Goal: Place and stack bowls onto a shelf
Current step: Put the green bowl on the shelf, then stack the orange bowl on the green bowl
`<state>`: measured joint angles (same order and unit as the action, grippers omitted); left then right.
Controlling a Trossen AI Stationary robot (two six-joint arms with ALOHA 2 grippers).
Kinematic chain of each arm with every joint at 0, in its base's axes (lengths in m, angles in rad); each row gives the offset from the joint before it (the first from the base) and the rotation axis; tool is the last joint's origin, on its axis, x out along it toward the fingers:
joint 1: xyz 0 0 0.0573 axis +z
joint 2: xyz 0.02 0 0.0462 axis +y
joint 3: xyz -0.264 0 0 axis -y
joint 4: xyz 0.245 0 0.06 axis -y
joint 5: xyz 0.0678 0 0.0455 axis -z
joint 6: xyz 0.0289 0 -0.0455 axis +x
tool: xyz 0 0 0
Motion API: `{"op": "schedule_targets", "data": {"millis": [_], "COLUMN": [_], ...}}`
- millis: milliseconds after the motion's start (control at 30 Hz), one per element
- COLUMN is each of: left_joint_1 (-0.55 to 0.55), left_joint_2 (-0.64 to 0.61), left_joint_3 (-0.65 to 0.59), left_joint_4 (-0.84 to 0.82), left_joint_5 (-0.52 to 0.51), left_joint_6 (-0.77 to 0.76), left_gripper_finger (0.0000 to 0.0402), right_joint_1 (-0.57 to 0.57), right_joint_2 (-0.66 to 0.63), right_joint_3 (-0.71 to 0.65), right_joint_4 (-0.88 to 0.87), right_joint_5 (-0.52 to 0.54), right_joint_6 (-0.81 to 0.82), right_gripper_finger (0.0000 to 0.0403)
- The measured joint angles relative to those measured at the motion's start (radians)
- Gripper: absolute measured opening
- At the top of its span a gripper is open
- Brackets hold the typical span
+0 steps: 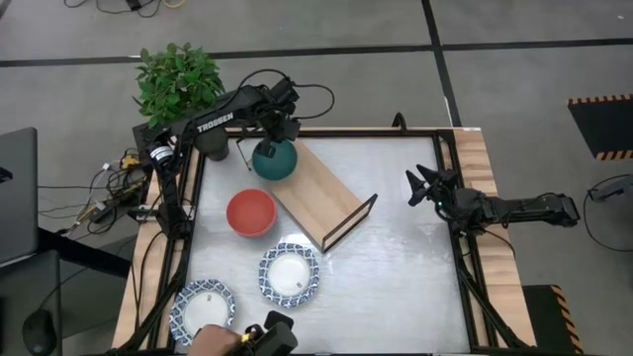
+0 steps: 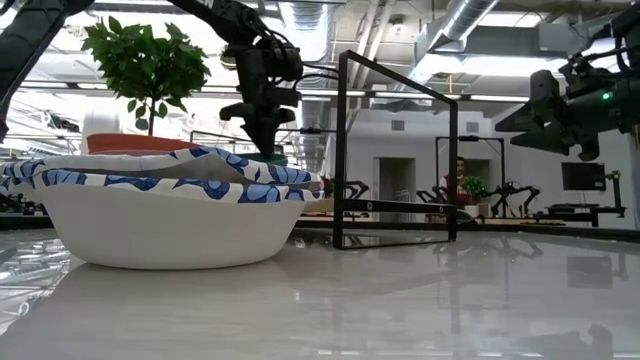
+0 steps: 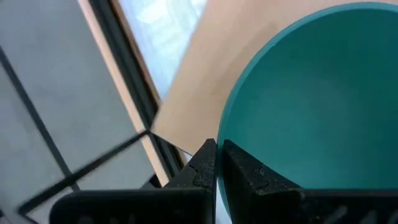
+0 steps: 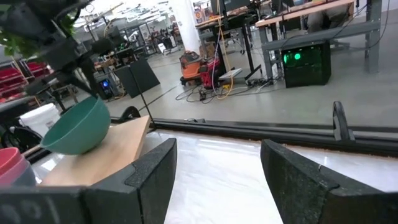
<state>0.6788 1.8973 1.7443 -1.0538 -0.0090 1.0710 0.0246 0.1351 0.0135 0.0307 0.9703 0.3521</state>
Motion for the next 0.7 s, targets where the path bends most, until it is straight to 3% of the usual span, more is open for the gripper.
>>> {"op": "schedule_targets", "data": {"millis": [267, 700], "left_joint_1": [-0.001, -0.011], "left_joint_2": [0.0, 0.001], "left_joint_3": [0.0, 0.019], "left_joint_4": [-0.011, 0.016], "left_joint_5": [-0.077, -0.12], "left_joint_6": [-0.024, -0.045], "left_gripper_finger": [0.0018, 0.0148], "right_joint_1": [0.0, 0.0], "right_joint_2": [0.086, 0.148], "right_joint_3": [0.0, -0.001], "right_joint_4": [0.0, 0.012], "right_joint_5": [0.0, -0.001], "right_joint_6": [0.051, 0.064], "right_gripper_finger": [0.026, 0.026]}}
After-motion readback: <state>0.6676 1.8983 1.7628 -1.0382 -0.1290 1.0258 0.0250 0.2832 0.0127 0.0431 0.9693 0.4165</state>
